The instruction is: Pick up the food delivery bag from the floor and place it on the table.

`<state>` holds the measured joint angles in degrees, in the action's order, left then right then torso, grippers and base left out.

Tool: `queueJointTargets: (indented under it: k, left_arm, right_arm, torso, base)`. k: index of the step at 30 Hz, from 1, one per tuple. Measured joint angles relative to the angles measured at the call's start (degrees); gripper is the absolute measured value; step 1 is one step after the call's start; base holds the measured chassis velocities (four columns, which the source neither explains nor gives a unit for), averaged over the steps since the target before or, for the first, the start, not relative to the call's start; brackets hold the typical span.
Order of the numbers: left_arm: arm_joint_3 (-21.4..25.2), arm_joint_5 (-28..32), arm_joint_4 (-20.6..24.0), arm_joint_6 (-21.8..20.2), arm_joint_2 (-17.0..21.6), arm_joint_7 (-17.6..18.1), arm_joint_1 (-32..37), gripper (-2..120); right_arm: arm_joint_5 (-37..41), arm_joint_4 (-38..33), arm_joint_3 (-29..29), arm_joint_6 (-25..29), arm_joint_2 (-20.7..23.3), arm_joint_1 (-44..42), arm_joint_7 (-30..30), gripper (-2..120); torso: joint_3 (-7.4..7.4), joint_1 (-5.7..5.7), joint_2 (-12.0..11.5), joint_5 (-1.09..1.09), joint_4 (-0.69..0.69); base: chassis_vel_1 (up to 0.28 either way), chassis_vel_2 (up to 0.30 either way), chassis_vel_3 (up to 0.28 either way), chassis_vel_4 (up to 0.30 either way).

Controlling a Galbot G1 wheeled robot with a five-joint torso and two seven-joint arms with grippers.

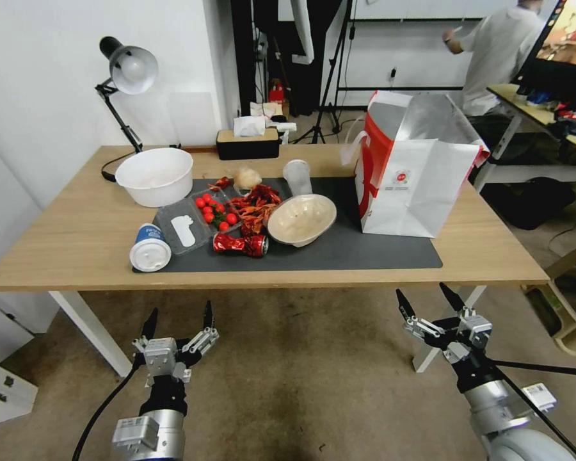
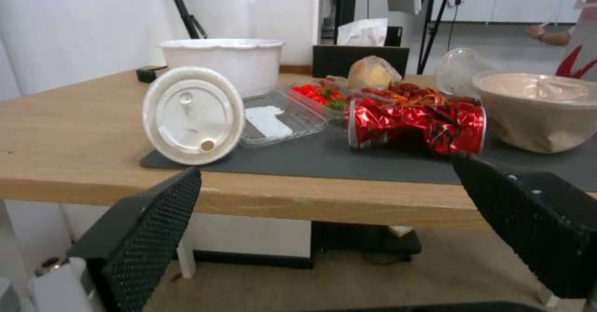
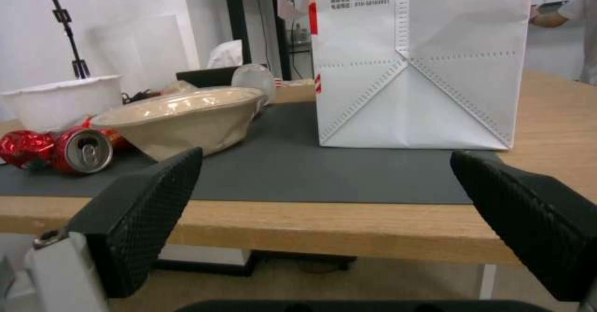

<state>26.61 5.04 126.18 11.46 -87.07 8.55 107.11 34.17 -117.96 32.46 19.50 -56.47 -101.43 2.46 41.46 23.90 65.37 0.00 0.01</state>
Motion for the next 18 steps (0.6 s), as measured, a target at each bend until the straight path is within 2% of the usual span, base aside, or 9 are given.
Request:
queueJointTargets:
  k: [18]
  left_arm:
    - [-0.03,0.07,0.06,-0.03,0.00,0.03,0.03,100]
  right_arm:
    - [0.20,0.00,0.01,-0.14,0.12,0.08,0.00,100]
  torso:
    - [0.00,0.00,0.00,0.00,0.00]
  base:
    - [0.000,0.000,0.000,0.000]
